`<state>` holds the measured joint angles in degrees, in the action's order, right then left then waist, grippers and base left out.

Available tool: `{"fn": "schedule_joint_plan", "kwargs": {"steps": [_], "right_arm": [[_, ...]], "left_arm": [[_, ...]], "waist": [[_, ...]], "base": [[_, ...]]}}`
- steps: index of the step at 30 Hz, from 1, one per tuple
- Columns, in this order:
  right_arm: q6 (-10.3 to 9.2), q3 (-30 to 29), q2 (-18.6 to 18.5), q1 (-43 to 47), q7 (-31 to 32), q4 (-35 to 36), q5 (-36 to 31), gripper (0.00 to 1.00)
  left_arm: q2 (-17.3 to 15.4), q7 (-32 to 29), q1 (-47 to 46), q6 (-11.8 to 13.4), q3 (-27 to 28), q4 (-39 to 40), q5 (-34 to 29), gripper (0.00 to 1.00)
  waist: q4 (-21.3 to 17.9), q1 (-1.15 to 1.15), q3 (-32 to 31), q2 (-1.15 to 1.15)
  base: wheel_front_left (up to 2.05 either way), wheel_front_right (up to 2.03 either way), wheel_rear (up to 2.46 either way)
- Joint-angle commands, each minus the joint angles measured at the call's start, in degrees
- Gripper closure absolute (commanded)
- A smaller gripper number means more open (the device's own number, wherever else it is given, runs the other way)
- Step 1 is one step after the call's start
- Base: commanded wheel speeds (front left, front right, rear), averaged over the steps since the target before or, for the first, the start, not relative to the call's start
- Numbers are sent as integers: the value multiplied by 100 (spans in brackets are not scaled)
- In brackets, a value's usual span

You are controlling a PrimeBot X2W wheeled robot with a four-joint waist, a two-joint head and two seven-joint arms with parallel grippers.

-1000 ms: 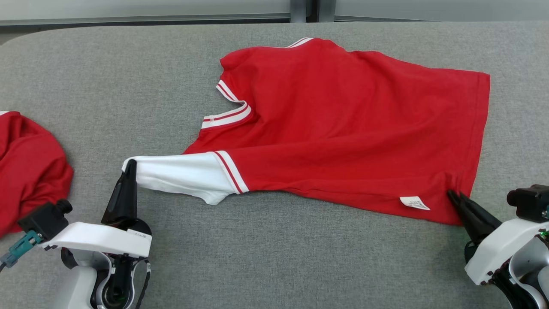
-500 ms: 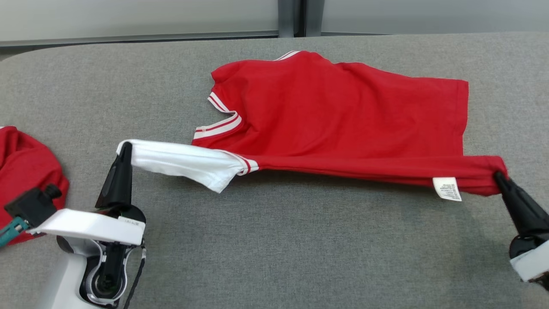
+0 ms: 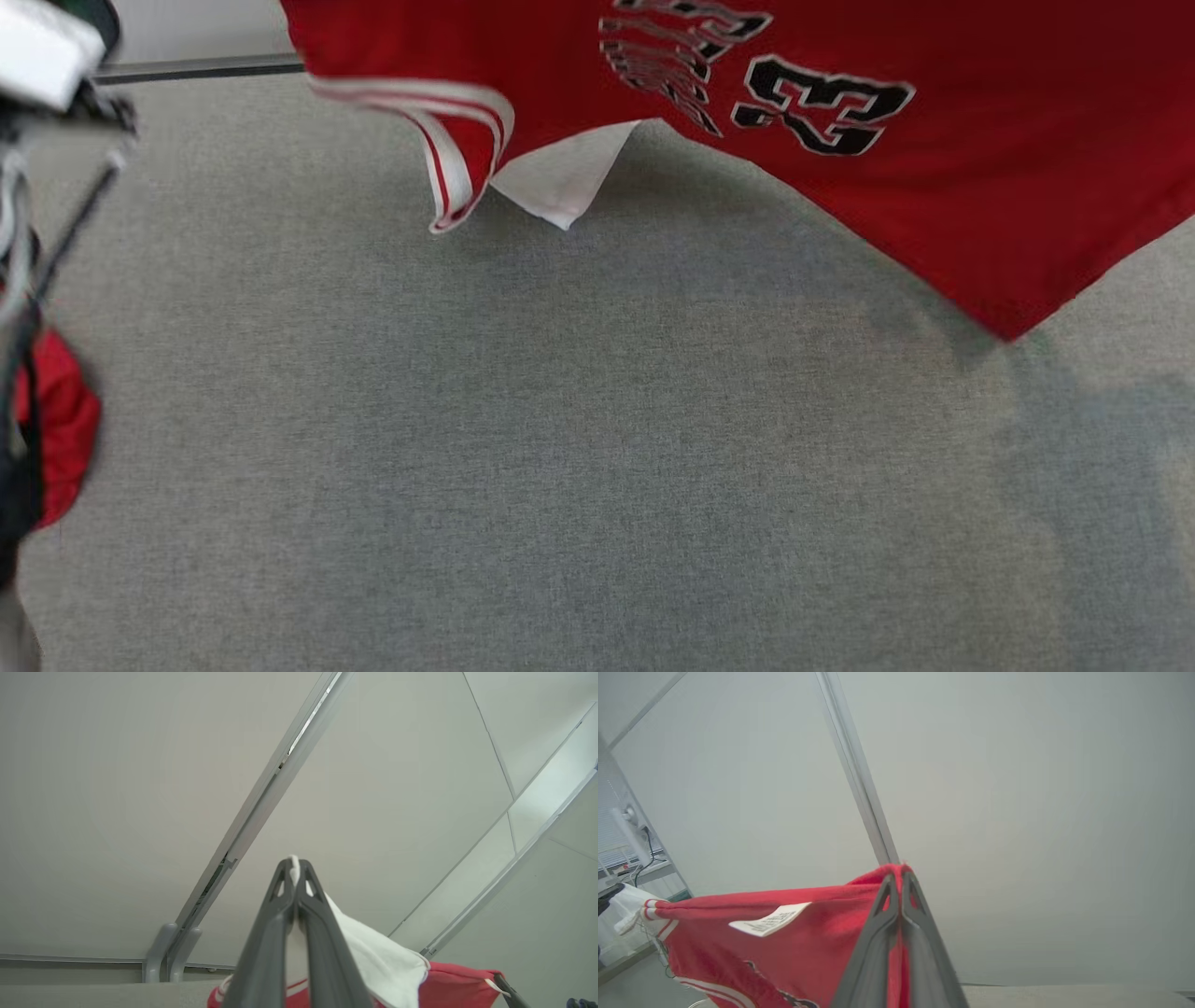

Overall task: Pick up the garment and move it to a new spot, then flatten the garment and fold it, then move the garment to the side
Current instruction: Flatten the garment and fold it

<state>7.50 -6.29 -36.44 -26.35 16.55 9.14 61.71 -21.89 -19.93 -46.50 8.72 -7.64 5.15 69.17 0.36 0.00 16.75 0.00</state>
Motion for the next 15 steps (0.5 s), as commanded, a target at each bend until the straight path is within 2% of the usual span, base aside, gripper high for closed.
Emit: {"fn": "schedule_joint_plan", "kwargs": {"steps": [1,4,7,10,15], "right_arm": [[-3,53,9,-565,145,-291,-212,100],[-2,282,363,-2086,430,-1169,-733,100],[-2,508,822,-3519,365,-2151,-1492,100],[-4,637,1314,-4680,-58,-3127,-2211,100],[-6,650,1766,-6013,-1201,-4355,-3096,100]], "left_arm": [[-53,-139,-536,123,-29,-240,-41,100],[-29,-315,-1794,284,-250,-982,-306,100],[38,-43,-2941,96,-468,-1903,-743,100],[145,541,-3879,-265,-588,-2895,-1162,100],[352,1890,-5131,-1017,-654,-4018,-1643,100]], "waist": [[-95,0,241,0],[-174,0,629,0],[-265,0,1053,0],[-355,0,1439,0],[-404,0,1824,0]], "base": [[0,0,0],[0,0,0],[0,0,0],[0,0,0],[0,0,0]]}}
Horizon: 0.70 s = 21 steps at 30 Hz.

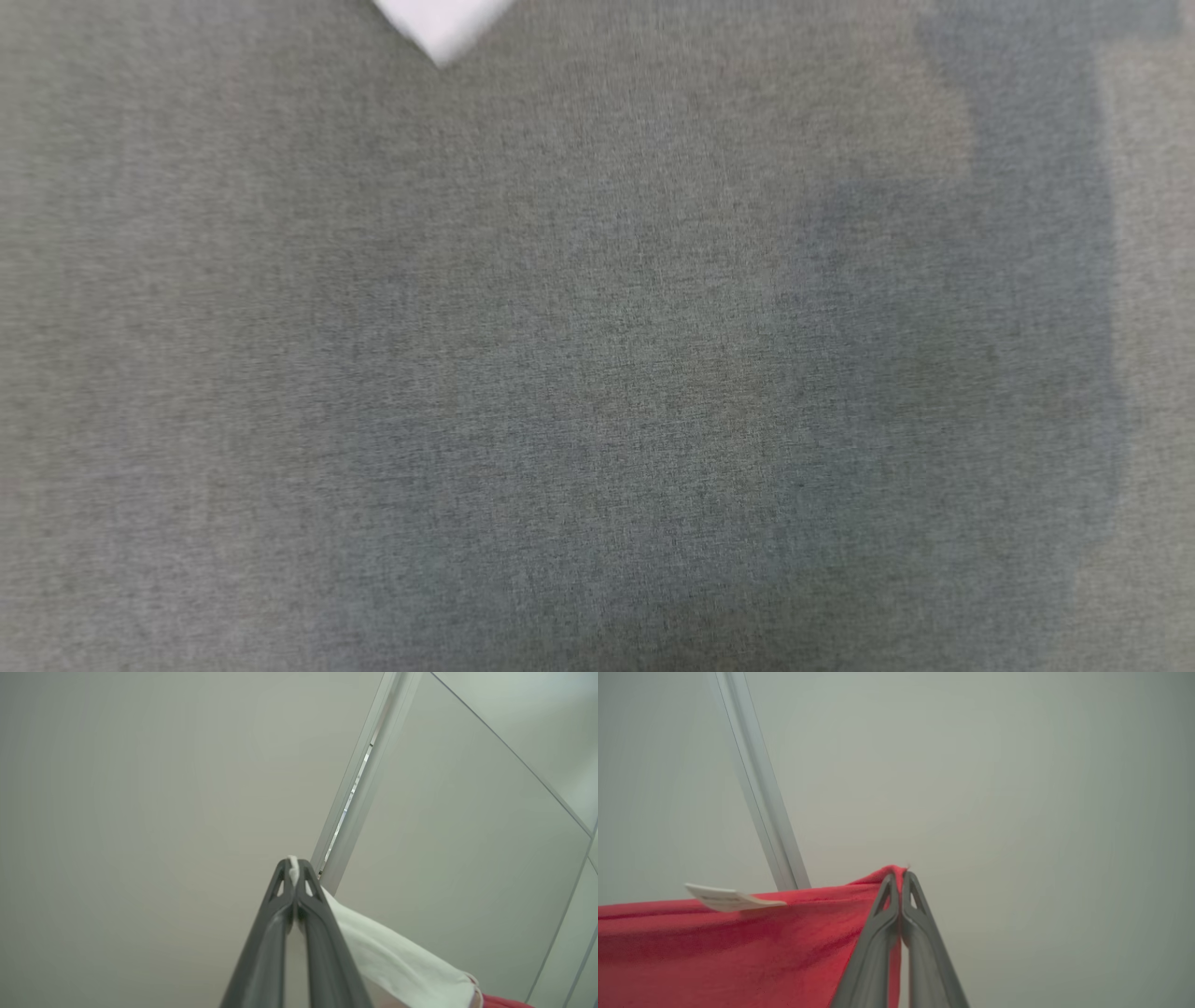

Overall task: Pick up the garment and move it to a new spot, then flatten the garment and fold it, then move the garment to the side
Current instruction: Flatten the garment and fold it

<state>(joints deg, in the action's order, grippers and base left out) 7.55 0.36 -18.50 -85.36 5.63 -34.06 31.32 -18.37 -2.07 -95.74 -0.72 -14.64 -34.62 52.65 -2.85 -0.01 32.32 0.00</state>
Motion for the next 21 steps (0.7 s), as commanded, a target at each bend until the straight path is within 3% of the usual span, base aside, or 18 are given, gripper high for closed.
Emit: {"fn": "schedule_joint_plan", "kwargs": {"steps": [1,5,10,15,20,21], "right_arm": [[-12,21,-5,-280,-312,-205,-179,100],[-13,177,-65,-790,-1060,-686,-464,100],[-12,574,-144,-949,-1325,-1125,-439,100],[-13,1022,-265,-474,-1549,-1578,-451,100],[-14,1439,-566,729,-1688,-2020,-354,100],[-14,1439,-566,729,-1688,-2020,-354,100]], "left_arm": [[26,371,-385,-221,52,-225,-66,100],[174,1262,-991,-592,88,-661,-63,100],[193,1340,-892,-669,-184,-805,265,100],[-38,1354,229,-670,-621,-527,730,100],[-184,1223,2101,-670,-1014,-413,1255,100],[-184,1223,2101,-670,-1014,-413,1255,100]], "waist": [[-65,1,330,0],[67,1,494,0],[321,1,796,0],[533,1,898,0],[645,1,573,0],[645,1,573,0]], "base": [[0,0,0],[0,0,0],[0,0,0],[0,0,0],[0,0,0],[0,0,0]]}}
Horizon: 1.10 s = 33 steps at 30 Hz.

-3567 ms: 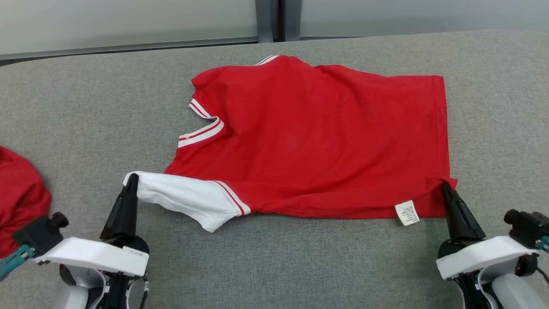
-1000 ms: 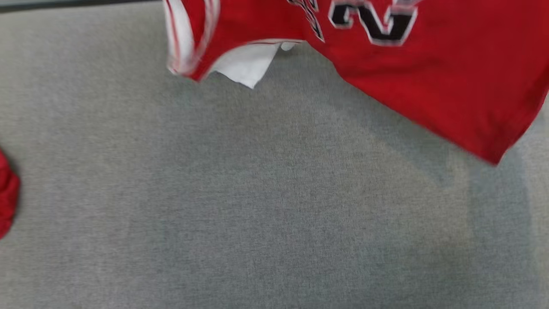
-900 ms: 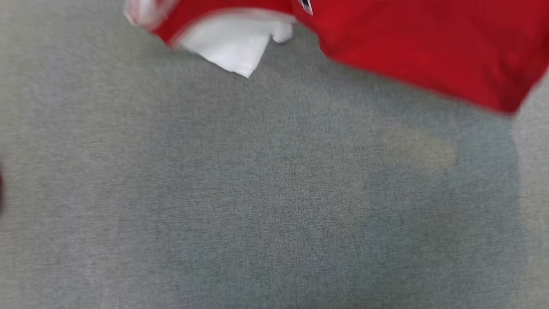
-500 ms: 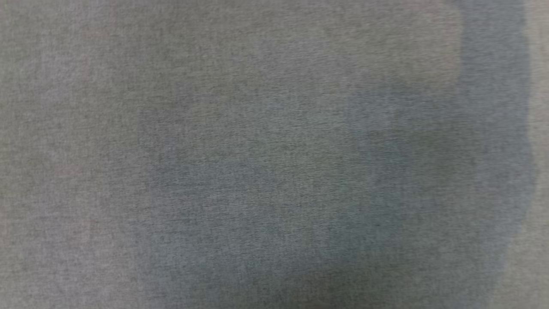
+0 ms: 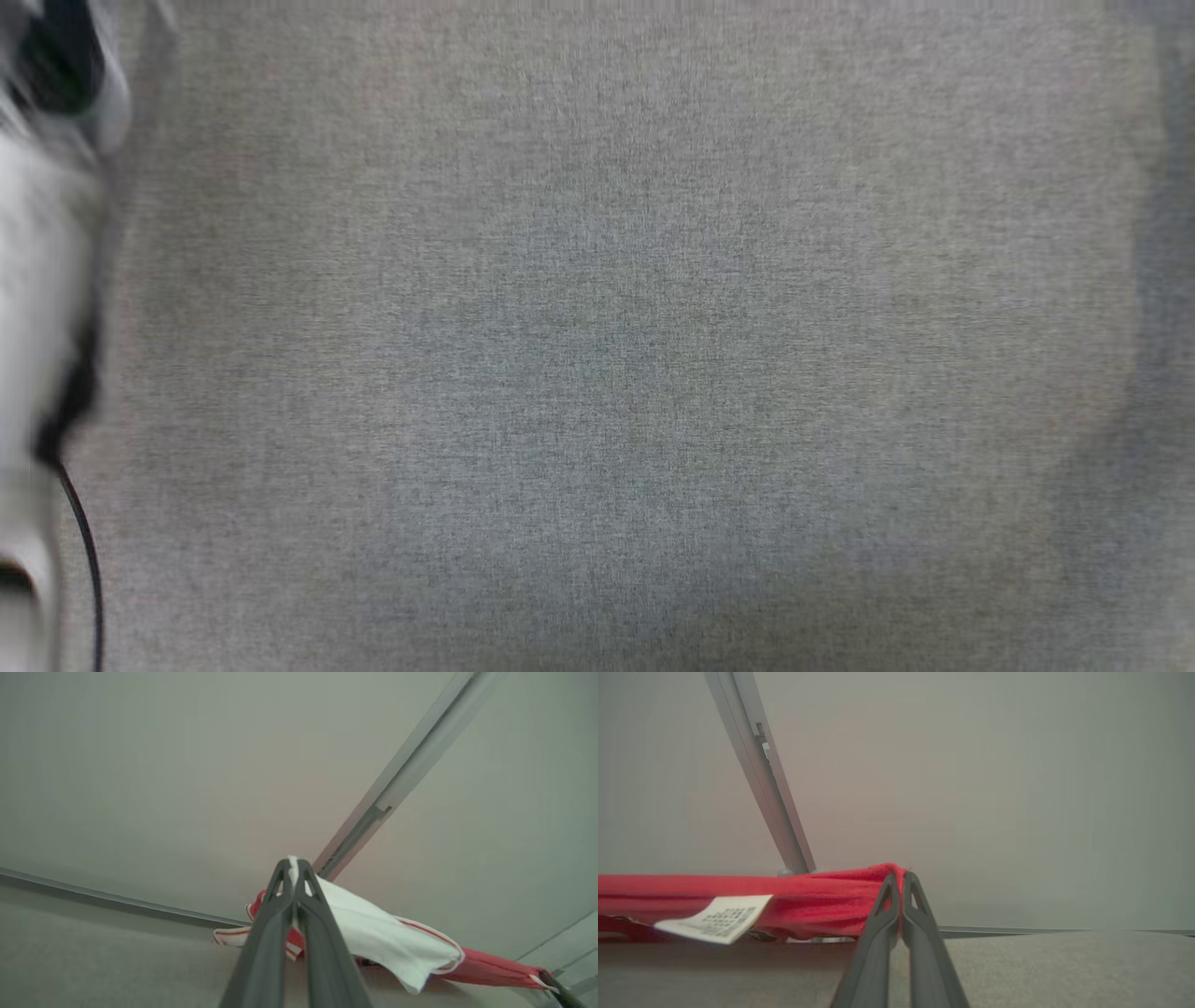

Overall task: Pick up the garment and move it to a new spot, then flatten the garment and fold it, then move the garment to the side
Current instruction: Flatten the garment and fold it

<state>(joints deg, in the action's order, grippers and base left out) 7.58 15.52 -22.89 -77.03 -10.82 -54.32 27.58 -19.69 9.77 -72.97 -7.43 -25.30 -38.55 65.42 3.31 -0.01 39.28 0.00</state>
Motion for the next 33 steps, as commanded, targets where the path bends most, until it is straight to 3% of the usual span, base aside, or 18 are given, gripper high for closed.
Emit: {"fn": "schedule_joint_plan", "kwargs": {"steps": [1,3,8,12,20,28,33], "right_arm": [[-16,23,-215,235,-76,-24,48,100],[-17,168,-384,922,-183,-5,132,100],[-38,-152,-794,2667,-426,434,735,100],[-43,-497,-871,3868,-450,1090,919,100],[-42,-1287,-491,6276,-447,2787,451,100],[-33,-2288,-30,7914,148,4406,-75,100],[-27,-2704,430,8287,759,5192,-429,100]], "left_arm": [[-95,-8,261,1,-40,90,77,100],[-193,-45,1161,5,-114,357,330,100],[-619,225,3315,19,-87,1390,702,100],[-848,382,4691,372,-3,2356,860,100],[-1166,448,6836,1444,81,4351,989,100],[-1326,459,7950,2184,134,5588,990,100],[-1377,293,7951,2396,37,5843,956,100]], "waist": [[43,1,-227,0],[60,1,-472,0],[24,1,-1116,0],[-26,1,-1590,0],[-172,1,-2314,0],[-228,1,-2692,0],[-242,1,-2717,0]], "base": [[0,0,0],[0,0,0],[0,0,0],[0,0,0],[0,0,0],[0,0,0],[0,0,0]]}}
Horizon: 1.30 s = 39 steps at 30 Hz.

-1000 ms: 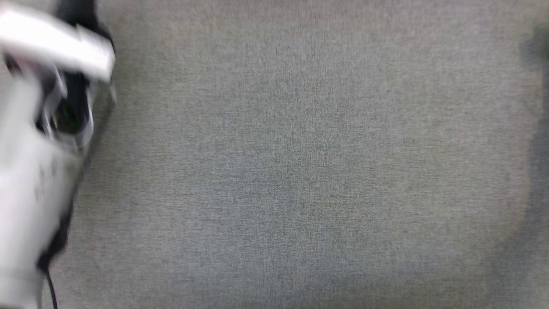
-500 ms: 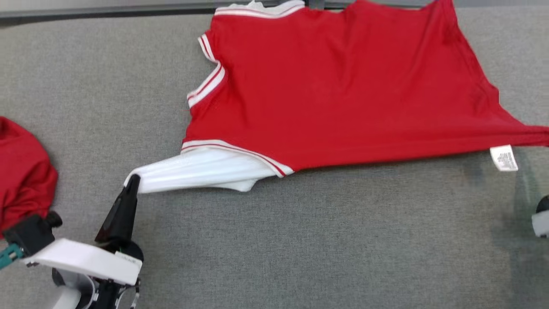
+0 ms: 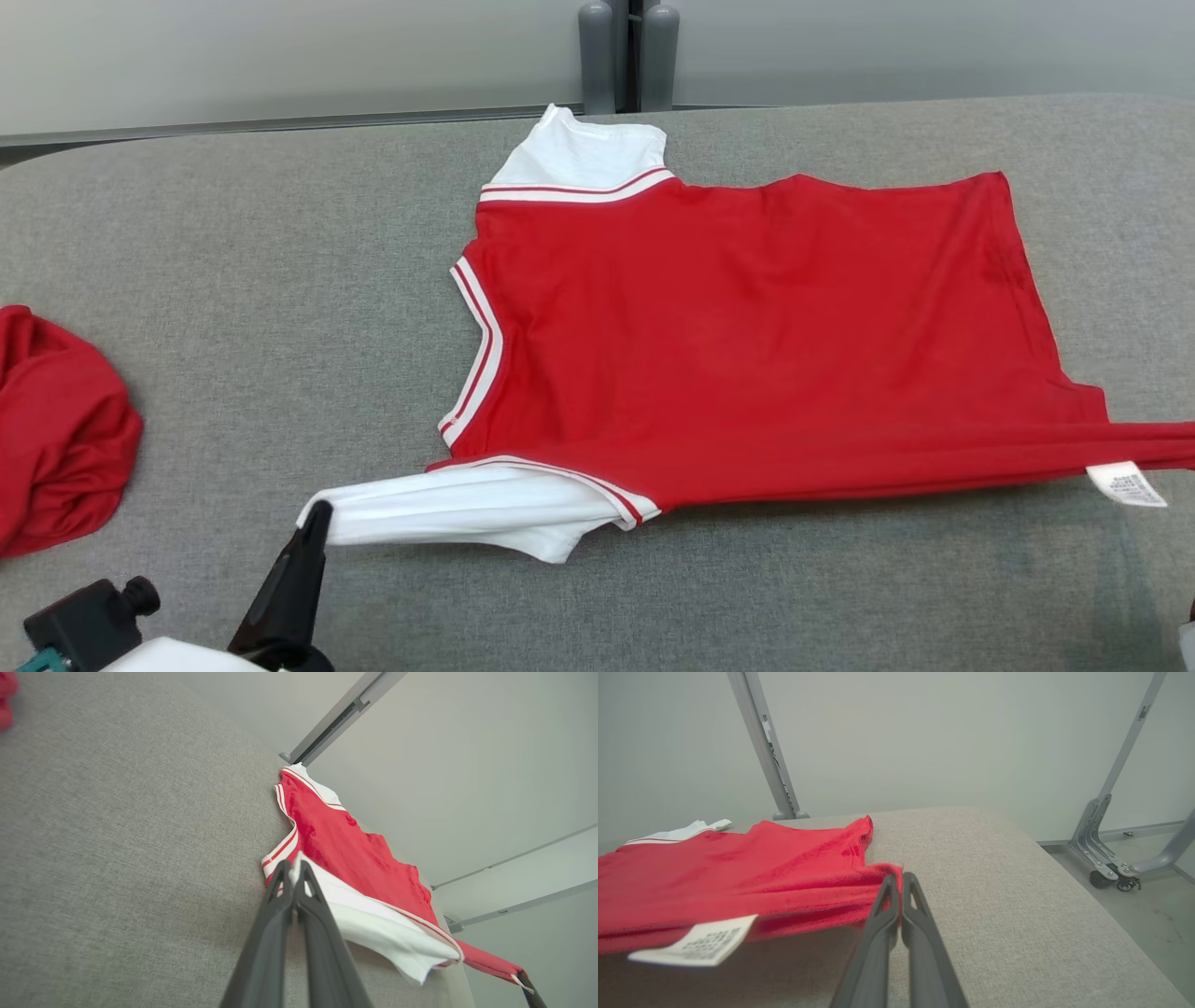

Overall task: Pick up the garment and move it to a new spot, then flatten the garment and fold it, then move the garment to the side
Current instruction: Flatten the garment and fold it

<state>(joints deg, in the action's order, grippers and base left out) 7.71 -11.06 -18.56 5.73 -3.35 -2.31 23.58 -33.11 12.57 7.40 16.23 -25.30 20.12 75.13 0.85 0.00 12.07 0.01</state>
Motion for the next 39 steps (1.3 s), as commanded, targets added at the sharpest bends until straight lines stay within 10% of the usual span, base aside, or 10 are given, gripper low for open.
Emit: {"fn": "schedule_joint_plan", "kwargs": {"steps": [1,13,28,30,31,32,33,39], "right_arm": [[-35,-86,89,22,147,72,-97,100],[-29,-178,534,-882,837,-60,-704,100],[-29,270,209,-2591,507,-1732,-1075,100],[-29,314,170,-2693,405,-1903,-1112,73],[-29,335,174,-2731,346,-1976,-1110,41],[-29,342,184,-2754,286,-2028,-1079,0],[-29,334,185,-2747,213,-2056,-1046,0],[-29,216,136,-2325,-280,-1879,-774,0]], "left_arm": [[6,-37,-176,25,-9,-52,-17,100],[550,-357,-1709,-372,-400,-1091,-297,100],[1089,-509,-3689,-1332,-729,-3352,-704,100],[1153,-463,-3810,-1439,-755,-3576,-762,100],[1180,-423,-3855,-1492,-765,-3681,-768,73],[1214,-382,-3865,-1536,-769,-3755,-775,15],[1234,-292,-3862,-1563,-752,-3820,-811,0],[1128,97,-3397,-1522,-690,-3654,-1105,0]], "waist": [[19,0,14,-1],[187,0,509,-1],[283,0,1333,-1],[297,0,1366,-1],[304,0,1367,-1],[311,0,1356,-1],[318,0,1335,-1],[284,0,1048,-1]], "base": [[0,0,0],[0,0,0],[0,0,0],[0,0,0],[0,0,0],[0,0,0],[0,0,0],[0,0,0]]}}
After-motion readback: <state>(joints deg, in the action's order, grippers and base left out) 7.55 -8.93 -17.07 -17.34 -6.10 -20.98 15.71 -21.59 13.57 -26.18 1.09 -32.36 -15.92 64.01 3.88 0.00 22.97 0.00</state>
